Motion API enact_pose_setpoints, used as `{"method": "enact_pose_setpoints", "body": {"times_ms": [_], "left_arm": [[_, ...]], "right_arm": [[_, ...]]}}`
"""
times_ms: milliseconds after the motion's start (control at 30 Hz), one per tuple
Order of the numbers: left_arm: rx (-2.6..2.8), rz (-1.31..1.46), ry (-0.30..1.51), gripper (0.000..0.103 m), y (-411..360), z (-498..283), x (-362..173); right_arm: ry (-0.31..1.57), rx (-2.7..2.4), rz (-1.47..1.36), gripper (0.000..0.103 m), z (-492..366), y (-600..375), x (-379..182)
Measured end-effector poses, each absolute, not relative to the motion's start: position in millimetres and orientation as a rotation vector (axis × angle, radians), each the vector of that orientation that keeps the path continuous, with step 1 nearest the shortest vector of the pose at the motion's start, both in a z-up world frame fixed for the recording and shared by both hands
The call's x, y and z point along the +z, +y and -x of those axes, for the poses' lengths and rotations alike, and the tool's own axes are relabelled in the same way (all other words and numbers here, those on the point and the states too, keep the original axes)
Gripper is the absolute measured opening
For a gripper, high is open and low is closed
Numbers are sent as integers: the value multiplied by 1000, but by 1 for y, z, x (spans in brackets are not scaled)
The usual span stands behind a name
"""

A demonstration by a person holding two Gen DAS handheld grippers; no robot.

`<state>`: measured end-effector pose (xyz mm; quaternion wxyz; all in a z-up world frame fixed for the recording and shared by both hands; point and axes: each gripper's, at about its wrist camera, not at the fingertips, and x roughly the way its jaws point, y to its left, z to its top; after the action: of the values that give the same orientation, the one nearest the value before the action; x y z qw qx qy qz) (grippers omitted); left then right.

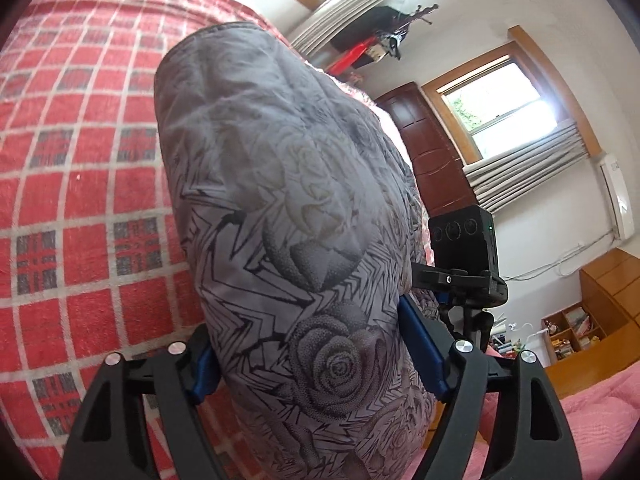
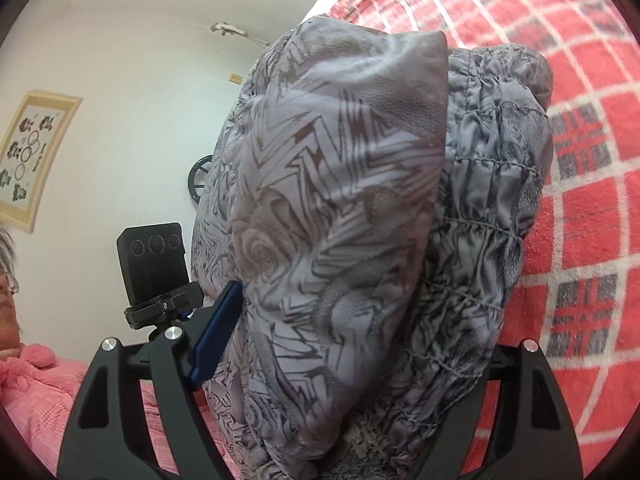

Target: Fold large clothes

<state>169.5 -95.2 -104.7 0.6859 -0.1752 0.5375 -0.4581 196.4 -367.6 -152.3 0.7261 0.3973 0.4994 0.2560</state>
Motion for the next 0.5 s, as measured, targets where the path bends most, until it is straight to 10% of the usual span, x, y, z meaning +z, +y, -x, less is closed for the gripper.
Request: {"method": "enact_pose_setpoints", "body": {"times_ms": [500], "left_arm": [[-971, 419, 1119, 78, -66, -216, -92]], "right_arm": [[1130, 607, -752, 79, -255, -338, -129]]}}
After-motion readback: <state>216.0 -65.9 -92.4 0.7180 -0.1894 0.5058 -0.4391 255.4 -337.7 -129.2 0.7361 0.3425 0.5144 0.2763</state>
